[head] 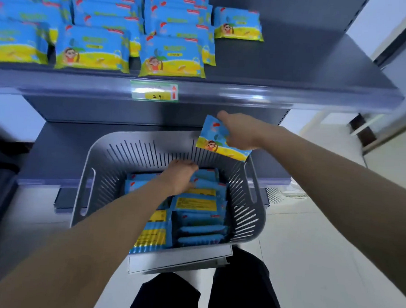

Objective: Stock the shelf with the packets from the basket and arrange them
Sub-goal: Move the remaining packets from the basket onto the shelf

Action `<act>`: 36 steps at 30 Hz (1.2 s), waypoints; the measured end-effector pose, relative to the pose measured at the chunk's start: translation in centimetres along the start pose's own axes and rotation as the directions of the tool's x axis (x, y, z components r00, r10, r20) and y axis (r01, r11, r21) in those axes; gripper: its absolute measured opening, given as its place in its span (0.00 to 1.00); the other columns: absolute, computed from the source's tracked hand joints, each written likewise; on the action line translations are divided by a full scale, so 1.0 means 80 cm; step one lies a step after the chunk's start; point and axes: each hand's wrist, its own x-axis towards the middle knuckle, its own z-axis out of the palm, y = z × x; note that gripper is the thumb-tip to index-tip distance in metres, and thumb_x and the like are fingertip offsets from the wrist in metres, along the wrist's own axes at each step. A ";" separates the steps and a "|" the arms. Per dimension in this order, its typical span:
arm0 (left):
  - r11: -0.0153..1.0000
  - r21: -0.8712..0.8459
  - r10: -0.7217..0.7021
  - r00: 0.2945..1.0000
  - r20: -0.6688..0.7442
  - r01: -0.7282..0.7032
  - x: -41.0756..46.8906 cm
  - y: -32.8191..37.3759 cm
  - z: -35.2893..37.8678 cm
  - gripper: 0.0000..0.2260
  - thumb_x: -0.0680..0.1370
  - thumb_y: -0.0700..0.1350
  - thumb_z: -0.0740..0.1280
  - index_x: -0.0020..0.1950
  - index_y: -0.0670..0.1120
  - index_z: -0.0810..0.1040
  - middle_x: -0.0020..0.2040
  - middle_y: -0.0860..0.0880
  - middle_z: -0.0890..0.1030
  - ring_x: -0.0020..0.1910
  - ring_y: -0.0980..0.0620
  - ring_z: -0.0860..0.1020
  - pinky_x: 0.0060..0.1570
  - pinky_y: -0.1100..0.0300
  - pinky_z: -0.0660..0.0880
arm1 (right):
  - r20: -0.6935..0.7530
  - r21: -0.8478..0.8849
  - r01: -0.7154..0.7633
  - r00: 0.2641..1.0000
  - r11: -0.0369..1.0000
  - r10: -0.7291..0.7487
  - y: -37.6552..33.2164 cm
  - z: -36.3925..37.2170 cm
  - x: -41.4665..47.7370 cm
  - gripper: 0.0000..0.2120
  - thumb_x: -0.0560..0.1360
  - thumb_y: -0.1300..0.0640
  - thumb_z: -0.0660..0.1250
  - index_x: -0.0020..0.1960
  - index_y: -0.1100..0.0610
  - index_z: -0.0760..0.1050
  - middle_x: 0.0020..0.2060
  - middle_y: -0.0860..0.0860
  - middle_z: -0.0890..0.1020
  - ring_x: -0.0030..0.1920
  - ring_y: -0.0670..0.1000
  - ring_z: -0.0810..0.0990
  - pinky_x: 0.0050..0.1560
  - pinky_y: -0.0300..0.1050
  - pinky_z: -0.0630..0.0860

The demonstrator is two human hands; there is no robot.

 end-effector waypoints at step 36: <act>0.928 -0.373 -0.032 0.999 -0.043 0.014 -0.076 0.028 -0.273 0.07 0.78 0.45 0.60 0.51 0.42 0.74 0.40 0.50 0.71 0.37 0.50 0.70 0.34 0.59 0.64 | -0.298 -0.073 -0.055 0.954 0.996 0.031 0.003 -0.219 -0.039 0.30 0.76 0.65 0.56 0.76 0.54 0.54 0.69 0.58 0.69 0.65 0.61 0.70 0.56 0.47 0.70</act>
